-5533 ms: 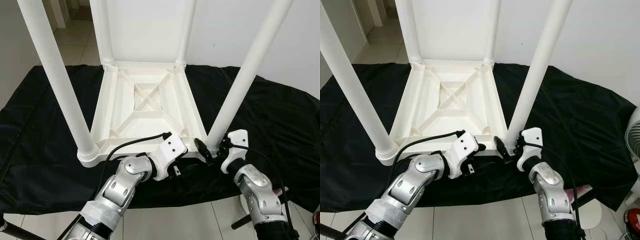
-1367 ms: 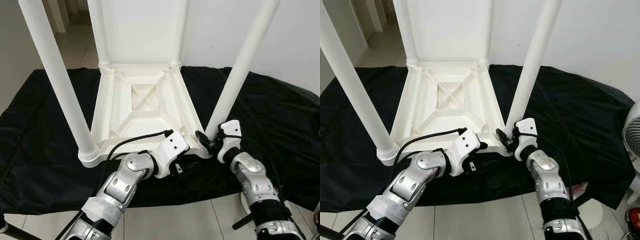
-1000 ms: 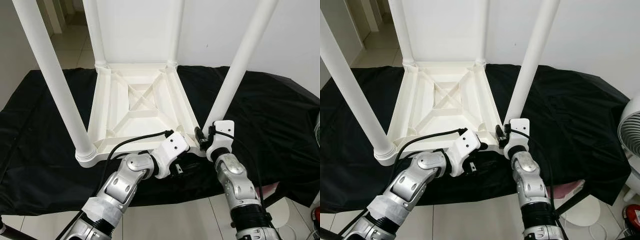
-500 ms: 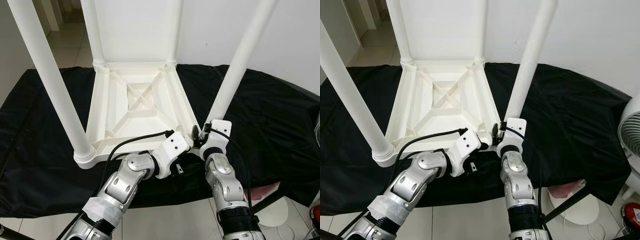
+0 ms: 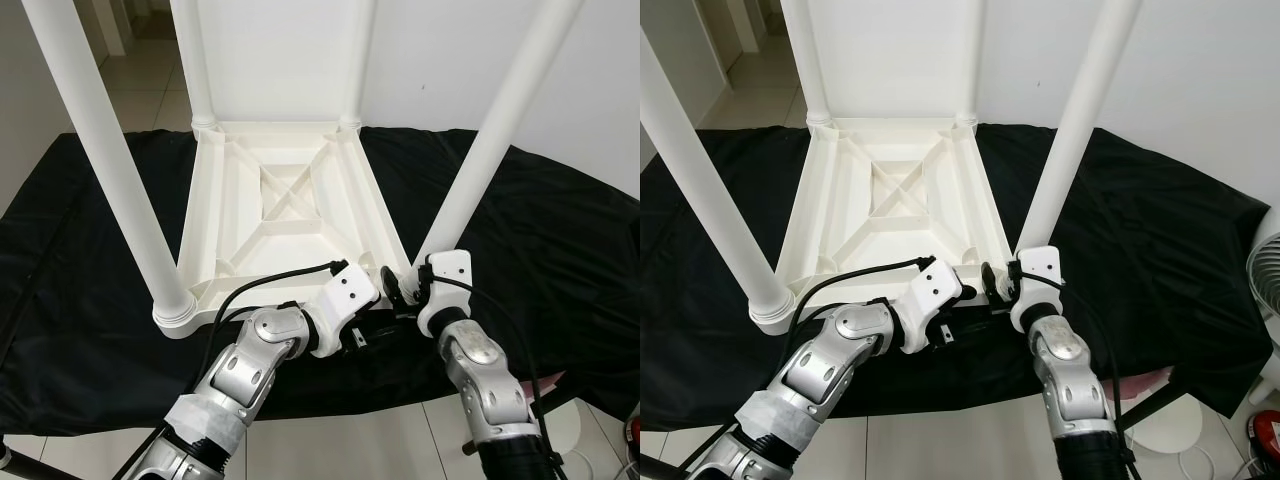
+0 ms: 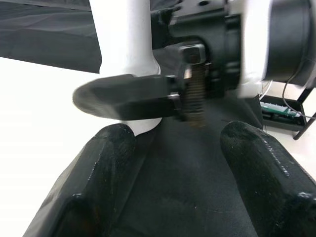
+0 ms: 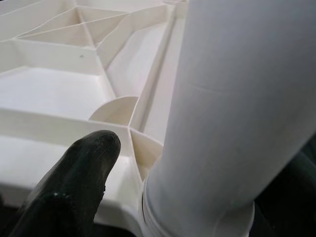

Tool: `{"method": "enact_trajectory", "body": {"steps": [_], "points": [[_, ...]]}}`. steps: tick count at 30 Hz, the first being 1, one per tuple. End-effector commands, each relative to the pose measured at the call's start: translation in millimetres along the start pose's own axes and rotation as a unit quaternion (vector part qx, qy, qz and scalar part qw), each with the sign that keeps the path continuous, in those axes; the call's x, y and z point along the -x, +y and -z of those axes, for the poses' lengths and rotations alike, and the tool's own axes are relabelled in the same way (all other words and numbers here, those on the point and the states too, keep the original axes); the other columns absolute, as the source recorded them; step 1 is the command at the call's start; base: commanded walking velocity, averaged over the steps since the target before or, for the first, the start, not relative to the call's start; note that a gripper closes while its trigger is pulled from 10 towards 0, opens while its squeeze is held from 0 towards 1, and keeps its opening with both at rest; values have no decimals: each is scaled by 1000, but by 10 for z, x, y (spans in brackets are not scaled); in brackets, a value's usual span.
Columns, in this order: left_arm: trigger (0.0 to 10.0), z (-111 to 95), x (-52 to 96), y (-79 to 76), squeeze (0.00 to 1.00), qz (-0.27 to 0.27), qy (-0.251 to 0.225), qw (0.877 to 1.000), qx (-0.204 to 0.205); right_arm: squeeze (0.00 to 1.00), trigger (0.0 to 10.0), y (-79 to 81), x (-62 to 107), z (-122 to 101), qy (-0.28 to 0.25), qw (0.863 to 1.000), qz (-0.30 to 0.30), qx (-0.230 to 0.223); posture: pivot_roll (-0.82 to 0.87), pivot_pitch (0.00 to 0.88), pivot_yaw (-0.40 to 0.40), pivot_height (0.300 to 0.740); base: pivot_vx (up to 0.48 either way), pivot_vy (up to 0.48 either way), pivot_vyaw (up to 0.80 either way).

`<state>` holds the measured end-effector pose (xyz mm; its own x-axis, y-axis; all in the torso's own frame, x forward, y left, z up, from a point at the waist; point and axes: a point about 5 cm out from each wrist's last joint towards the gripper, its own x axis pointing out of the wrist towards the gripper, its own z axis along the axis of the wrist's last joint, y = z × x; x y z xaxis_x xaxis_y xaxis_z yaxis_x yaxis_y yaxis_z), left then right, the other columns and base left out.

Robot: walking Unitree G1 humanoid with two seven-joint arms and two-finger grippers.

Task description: Building children table

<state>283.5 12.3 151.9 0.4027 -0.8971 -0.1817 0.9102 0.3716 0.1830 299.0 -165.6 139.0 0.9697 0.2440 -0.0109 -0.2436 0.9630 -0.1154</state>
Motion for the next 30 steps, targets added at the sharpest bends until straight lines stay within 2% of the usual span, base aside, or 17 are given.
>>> {"method": "enact_trajectory", "body": {"steps": [1,4,6,18,19,20,21,30], "points": [[10000,31,-15,-14,0,-5,7,1000,3,0,10000,29,13,-3,0,1000,-13,-5,-5,35,-21,740,0,0,0],[10000,24,-20,-11,0,-2,6,1000,1,0,10000,-111,50,-9,-2,999,-48,27,-5,28,-14,740,0,0,0],[10000,21,-21,-10,0,-1,6,1000,0,0,10000,-145,36,-10,-1,998,-59,36,-4,24,-12,740,0,0,0],[10000,-6,-29,-7,0,3,4,1000,-5,0,10000,-168,-154,81,25,992,-112,60,4,12,-6,740,0,0,0],[10000,-7,-26,-3,0,2,4,1000,-6,0,784,-165,-186,114,32,991,-116,64,11,9,-6,740,0,0,0],[10000,-8,-24,0,0,1,4,1000,-6,0,784,-164,-205,137,37,990,-119,66,11,9,-6,740,0,0,0],[10000,-8,-17,1,0,1,4,1000,-6,0,0,-161,-213,156,43,989,-123,64,16,8,-8,740,0,0,0],[10000,11,0,-16,0,0,6,1000,-5,0,0,-183,-216,191,45,990,-126,51,19,8,-11,740,0,0,0]]}}
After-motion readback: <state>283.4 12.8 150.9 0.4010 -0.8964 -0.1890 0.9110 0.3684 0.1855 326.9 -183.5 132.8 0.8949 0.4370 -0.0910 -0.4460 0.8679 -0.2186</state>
